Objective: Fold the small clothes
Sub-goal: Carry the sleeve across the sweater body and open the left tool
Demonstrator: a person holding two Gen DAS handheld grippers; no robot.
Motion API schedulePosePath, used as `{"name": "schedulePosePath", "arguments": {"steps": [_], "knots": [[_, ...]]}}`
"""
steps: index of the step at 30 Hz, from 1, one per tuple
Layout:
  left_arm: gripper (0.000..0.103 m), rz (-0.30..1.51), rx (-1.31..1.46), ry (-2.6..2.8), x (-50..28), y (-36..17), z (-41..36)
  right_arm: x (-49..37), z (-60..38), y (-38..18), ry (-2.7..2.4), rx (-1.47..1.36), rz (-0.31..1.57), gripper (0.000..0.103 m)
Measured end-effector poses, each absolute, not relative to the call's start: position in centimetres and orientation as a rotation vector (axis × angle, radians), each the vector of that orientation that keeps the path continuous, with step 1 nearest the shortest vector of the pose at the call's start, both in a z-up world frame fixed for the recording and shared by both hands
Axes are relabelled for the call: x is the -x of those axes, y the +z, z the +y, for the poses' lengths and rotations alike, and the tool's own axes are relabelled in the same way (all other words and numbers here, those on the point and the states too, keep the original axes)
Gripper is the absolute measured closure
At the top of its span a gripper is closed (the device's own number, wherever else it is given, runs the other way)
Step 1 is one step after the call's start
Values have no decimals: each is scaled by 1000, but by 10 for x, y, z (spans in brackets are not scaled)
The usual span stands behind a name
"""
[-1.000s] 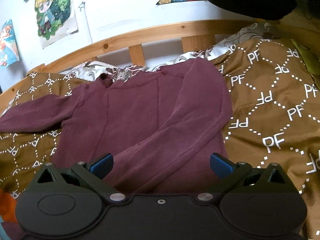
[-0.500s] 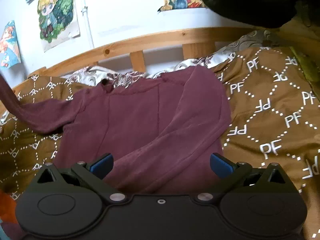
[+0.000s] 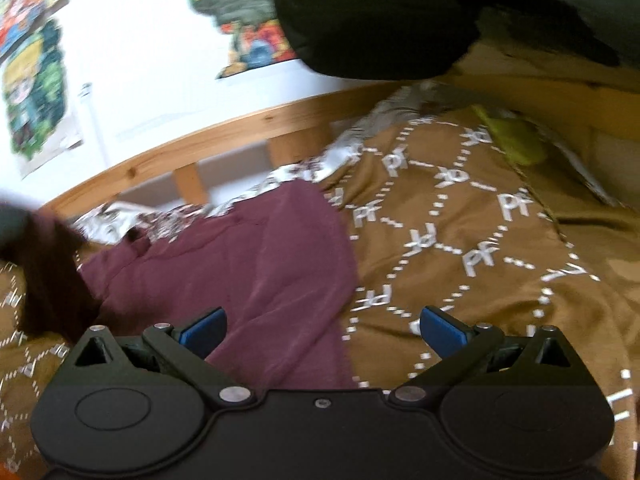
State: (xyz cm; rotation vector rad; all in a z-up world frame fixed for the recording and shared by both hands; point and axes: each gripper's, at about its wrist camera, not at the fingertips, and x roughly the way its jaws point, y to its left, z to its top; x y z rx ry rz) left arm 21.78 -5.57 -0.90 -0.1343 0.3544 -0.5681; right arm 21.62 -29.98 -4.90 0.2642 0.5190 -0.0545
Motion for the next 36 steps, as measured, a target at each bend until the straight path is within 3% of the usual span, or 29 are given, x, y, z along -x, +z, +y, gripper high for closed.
{"name": "schedulePosePath", "arguments": {"steps": [8, 10, 12, 18, 22, 26, 28, 32, 36], "knots": [[98, 487, 118, -610, -223, -41, -57, -222, -322, -56, -146, -328, 538, 1], [82, 514, 126, -621, -226, -37, -53, -223, -322, -58, -144, -326, 548, 1], [55, 534, 137, -638, -225, -36, -51, -224, -320, -60, -137, -322, 557, 1], [46, 545, 53, -734, -216, -34, -59, -227, -317, -64, -123, -318, 581, 1], [24, 641, -77, -836, -213, -40, -73, -228, -317, -66, -125, -316, 600, 1], [16, 729, -126, -856, -212, -48, -78, -229, -320, -69, -136, -322, 619, 1], [0, 761, -78, -861, -213, -46, -74, -230, -321, -70, -138, -326, 625, 1], [0, 944, 126, -991, -225, -49, -60, -231, -321, -73, -127, -316, 640, 1], [0, 965, 151, -974, -220, -48, -52, -232, -320, -75, -119, -311, 646, 1]]}}
